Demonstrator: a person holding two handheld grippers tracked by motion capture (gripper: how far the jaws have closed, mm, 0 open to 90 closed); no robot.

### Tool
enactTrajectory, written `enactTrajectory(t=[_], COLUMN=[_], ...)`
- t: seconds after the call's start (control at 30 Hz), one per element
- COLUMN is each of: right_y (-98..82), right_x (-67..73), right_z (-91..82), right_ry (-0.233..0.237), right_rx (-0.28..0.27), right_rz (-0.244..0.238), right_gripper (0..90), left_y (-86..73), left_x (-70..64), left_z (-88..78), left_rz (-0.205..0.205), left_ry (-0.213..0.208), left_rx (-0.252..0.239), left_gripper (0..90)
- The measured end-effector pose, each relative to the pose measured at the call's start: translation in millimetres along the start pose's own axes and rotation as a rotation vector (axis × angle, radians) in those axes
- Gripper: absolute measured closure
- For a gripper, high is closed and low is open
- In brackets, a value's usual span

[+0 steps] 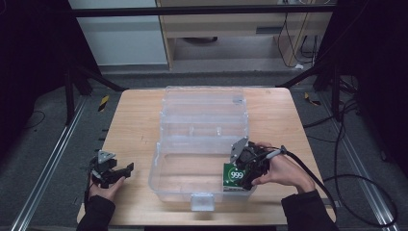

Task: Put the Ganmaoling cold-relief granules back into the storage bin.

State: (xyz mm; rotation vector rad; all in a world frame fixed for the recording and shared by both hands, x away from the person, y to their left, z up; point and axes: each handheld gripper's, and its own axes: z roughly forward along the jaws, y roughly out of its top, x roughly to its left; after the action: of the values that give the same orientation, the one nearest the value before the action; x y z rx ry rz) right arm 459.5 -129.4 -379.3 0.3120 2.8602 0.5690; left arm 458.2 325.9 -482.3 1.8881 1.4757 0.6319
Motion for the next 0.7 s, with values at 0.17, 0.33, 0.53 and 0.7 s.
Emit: enactTrajectory(t=[0.17,0.33,0.53,0.7], right_y=[-4.8,-15.7,-40.5,-66.6], right_x=[-1.5,-1.7,0.7,0.7], right_z=[-17.6,-35.2,-44.7,-48.1], right_ry=[-0.066,-0.099,-0.183,-0.274], right_rx=[-0.074,-0.178,-0.247,-0.316], right_rz=[0.067,0.136,0.255,0.392], right_gripper=[10.8,10.0,7.8,5.0], left_y=[-0.1,0.0,0.0,0.0], left_x=[0.1,0.2,-0.1,-0.2], left_z=[-0.1,-0.6,-0.3,-0.3], left_rz=[-0.001,-0.001,-0.001,-0.001], left_ry=[0.000,0.002,0.002,0.003], left_rx=[0.000,-0.002,-0.001,-0.001], left_gripper=[28.4,28.4,28.5,28.5])
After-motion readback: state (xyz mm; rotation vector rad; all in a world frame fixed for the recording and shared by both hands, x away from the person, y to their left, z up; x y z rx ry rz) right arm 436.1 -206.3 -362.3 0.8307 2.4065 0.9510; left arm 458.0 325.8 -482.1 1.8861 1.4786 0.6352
